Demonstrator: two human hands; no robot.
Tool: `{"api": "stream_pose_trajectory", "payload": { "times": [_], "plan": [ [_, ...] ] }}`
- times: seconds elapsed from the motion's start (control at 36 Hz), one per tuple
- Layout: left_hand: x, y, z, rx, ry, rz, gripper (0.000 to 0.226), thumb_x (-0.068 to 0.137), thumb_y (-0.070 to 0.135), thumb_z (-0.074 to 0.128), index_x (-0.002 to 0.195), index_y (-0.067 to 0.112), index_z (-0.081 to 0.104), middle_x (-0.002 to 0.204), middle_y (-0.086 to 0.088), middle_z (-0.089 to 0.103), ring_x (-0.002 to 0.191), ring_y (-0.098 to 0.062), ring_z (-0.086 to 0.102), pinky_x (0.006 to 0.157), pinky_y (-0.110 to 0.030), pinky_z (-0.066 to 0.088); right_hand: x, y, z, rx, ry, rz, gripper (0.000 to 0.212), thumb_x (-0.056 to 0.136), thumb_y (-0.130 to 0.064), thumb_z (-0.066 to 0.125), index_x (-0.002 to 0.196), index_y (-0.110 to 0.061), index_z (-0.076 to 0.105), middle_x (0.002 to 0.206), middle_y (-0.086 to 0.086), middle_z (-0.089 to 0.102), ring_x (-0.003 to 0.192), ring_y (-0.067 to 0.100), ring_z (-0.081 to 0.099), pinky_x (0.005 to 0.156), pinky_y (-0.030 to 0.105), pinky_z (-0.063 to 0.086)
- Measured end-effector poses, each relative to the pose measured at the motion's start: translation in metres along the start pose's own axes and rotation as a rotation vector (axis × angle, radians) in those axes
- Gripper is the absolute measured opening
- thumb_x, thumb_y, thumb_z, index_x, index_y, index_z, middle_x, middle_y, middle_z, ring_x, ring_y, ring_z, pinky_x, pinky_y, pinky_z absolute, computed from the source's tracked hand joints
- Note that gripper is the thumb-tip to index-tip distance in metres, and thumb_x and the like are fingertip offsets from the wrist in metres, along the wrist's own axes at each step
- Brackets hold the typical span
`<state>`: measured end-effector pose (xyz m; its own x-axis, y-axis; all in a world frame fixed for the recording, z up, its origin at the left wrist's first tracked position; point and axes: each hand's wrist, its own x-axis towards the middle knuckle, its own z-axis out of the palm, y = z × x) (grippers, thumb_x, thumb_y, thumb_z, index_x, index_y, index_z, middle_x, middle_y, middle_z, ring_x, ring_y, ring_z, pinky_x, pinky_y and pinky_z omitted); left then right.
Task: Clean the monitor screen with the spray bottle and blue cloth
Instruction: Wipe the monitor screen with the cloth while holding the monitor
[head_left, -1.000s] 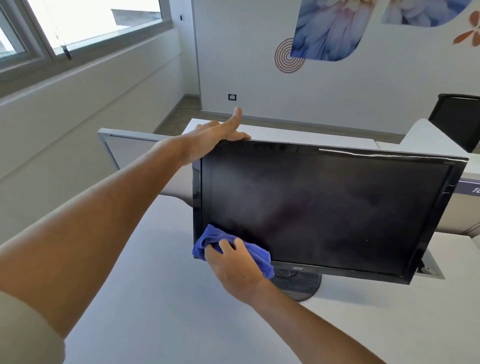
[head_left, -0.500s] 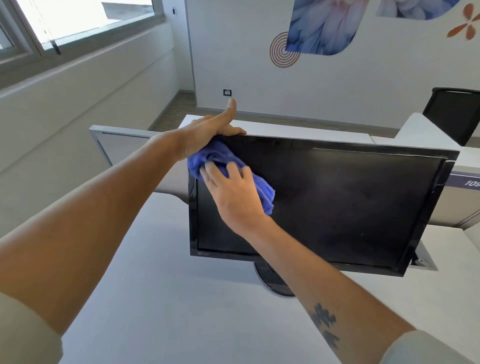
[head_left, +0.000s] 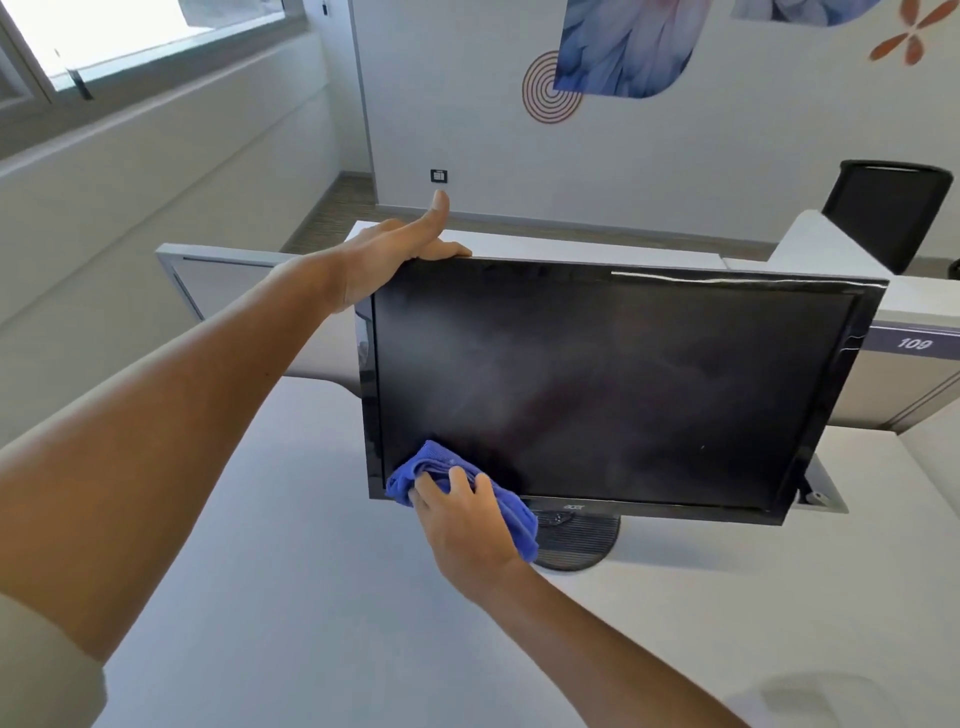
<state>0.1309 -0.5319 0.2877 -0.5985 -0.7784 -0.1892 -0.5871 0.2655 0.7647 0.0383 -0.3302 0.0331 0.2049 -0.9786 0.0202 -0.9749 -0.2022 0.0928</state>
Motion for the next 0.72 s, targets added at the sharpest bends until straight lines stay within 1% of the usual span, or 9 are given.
{"api": "stream_pose_trajectory", "payload": {
  "times": [0.06,0.14,0.22,0.28,0.39,0.47,0.58,0.64,0.72],
  "plan": [
    [0.001,-0.001,0.000,0.003,0.012,0.003,0.105,0.068,0.110,0.015,0.136,0.054,0.072,0.173,0.015,0.042,0.168,-0.016,0.021,0.137,-0.058,-0.001,-0.007,0.002,-0.004,-0.011,0.001,0.029,0.048,0.076,-0.019,0.085,0.121,-0.015,0.068,0.113,0.001,0.059,0.095,0.030,0.058,0.078,0.046,0.052],
    [0.002,-0.004,0.001,0.007,0.012,0.010,0.101,0.071,0.106,0.016,0.137,0.053,0.072,0.174,0.014,0.041,0.168,-0.017,0.020,0.138,-0.057,0.000,-0.021,0.013,-0.007,-0.004,-0.014,0.096,0.042,0.081,-0.020,0.082,0.120,-0.018,0.067,0.113,0.001,0.062,0.097,0.031,0.061,0.082,0.046,0.053],
    [0.001,-0.007,0.000,0.009,0.009,0.031,0.101,0.072,0.106,0.016,0.136,0.052,0.073,0.175,0.013,0.039,0.169,-0.017,0.018,0.138,-0.057,-0.001,-0.036,0.028,-0.013,0.020,-0.059,0.170,0.037,0.088,-0.016,0.075,0.123,-0.020,0.063,0.118,-0.001,0.062,0.097,0.030,0.059,0.084,0.045,0.050],
    [0.000,-0.008,0.000,-0.001,0.012,0.036,0.099,0.073,0.105,0.018,0.135,0.052,0.073,0.176,0.013,0.038,0.169,-0.018,0.018,0.137,-0.058,-0.001,-0.045,0.040,-0.015,0.036,-0.076,0.220,0.039,0.091,-0.013,0.070,0.128,-0.021,0.059,0.126,0.000,0.060,0.104,0.031,0.057,0.087,0.045,0.046],
    [-0.001,-0.007,0.002,-0.010,0.008,0.048,0.096,0.075,0.104,0.019,0.135,0.052,0.073,0.175,0.013,0.039,0.169,-0.019,0.018,0.136,-0.060,0.000,-0.062,0.066,-0.019,0.033,-0.130,0.310,0.047,0.091,-0.018,0.074,0.134,-0.023,0.056,0.138,-0.001,0.056,0.114,0.030,0.055,0.093,0.043,0.042],
    [-0.002,-0.005,0.003,0.002,0.010,0.044,0.097,0.073,0.105,0.019,0.136,0.053,0.073,0.178,0.010,0.035,0.170,-0.021,0.015,0.136,-0.062,-0.001,-0.076,0.086,-0.022,0.017,-0.165,0.376,0.052,0.089,-0.018,0.077,0.136,-0.026,0.057,0.138,-0.004,0.057,0.116,0.028,0.055,0.091,0.042,0.040],
    [-0.004,-0.003,0.003,0.014,0.013,0.034,0.097,0.076,0.103,0.019,0.139,0.051,0.071,0.179,0.010,0.032,0.170,-0.021,0.011,0.136,-0.063,-0.001,-0.097,0.115,-0.024,0.011,-0.169,0.463,0.046,0.090,-0.011,0.069,0.132,-0.030,0.061,0.137,-0.007,0.057,0.116,0.026,0.055,0.084,0.038,0.034],
    [-0.004,-0.003,0.003,0.013,0.013,0.036,0.095,0.079,0.101,0.019,0.140,0.050,0.071,0.179,0.011,0.033,0.170,-0.021,0.011,0.135,-0.063,0.000,-0.107,0.130,-0.026,0.001,-0.179,0.502,0.044,0.092,-0.010,0.065,0.130,-0.032,0.062,0.137,-0.009,0.057,0.119,0.025,0.055,0.086,0.037,0.036],
    [-0.005,-0.004,0.003,0.014,0.013,0.048,0.095,0.077,0.102,0.020,0.138,0.051,0.072,0.178,0.010,0.034,0.170,-0.020,0.012,0.136,-0.061,0.000,-0.121,0.153,-0.029,-0.034,-0.204,0.560,0.042,0.094,-0.011,0.063,0.130,-0.034,0.063,0.136,-0.009,0.057,0.122,0.023,0.054,0.091,0.037,0.040]
  ]
}}
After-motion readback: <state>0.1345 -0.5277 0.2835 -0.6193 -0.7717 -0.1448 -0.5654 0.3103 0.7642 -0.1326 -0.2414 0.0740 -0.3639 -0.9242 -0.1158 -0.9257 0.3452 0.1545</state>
